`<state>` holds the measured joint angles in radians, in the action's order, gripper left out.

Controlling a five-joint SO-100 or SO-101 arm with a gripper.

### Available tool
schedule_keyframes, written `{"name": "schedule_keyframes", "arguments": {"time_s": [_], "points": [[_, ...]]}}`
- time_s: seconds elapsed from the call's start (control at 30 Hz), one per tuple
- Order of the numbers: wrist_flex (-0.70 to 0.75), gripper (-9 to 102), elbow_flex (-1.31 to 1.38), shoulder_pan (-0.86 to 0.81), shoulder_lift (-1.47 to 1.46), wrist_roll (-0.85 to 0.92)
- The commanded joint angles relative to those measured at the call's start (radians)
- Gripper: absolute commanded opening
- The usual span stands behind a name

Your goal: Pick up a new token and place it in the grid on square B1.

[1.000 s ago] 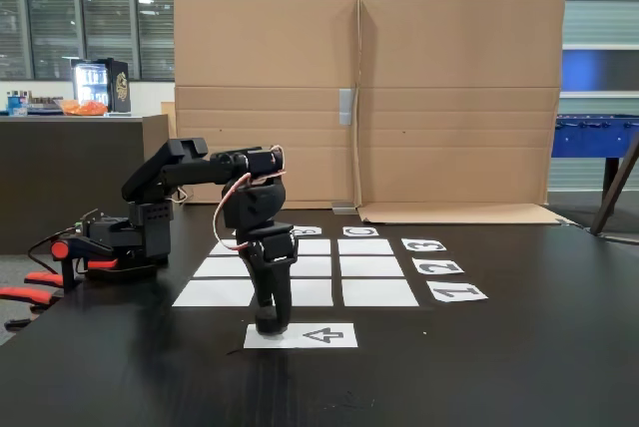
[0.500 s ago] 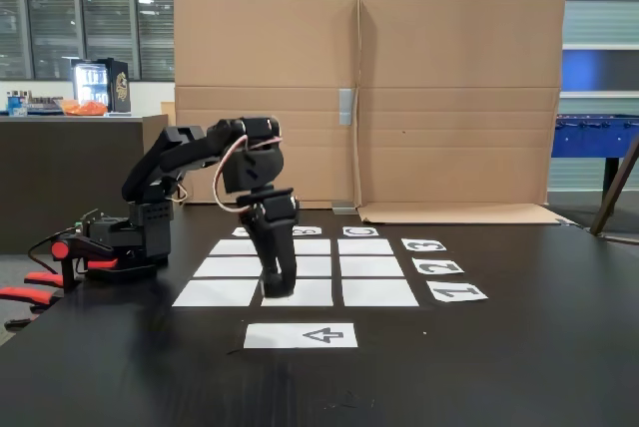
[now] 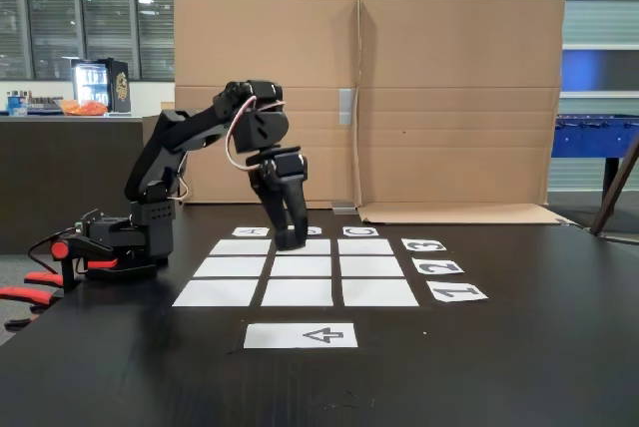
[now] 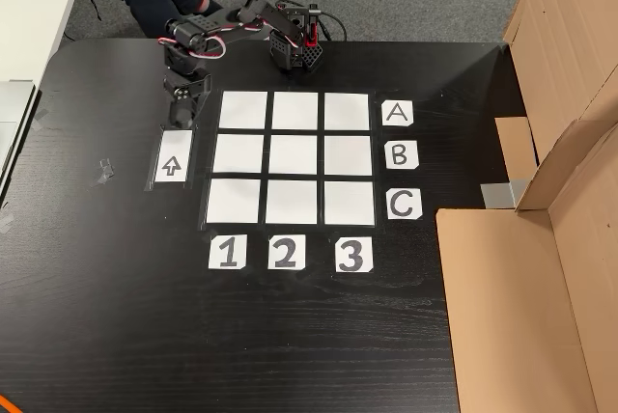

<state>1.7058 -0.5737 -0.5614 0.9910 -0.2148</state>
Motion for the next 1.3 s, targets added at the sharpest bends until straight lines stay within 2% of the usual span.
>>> {"name": "schedule_keyframes", "arguments": {"time_s": [0.0,0.6,0.77,1.27], "points": [[0.005,12,-0.058,0.031,0.135,-0.015],[-0.006,12,-0.436,0.17,0.403,-0.048],[-0.02,12,-0.518,0.21,0.4,-0.06],[-0.199,12,-0.742,0.218,0.262,-0.086]]}}
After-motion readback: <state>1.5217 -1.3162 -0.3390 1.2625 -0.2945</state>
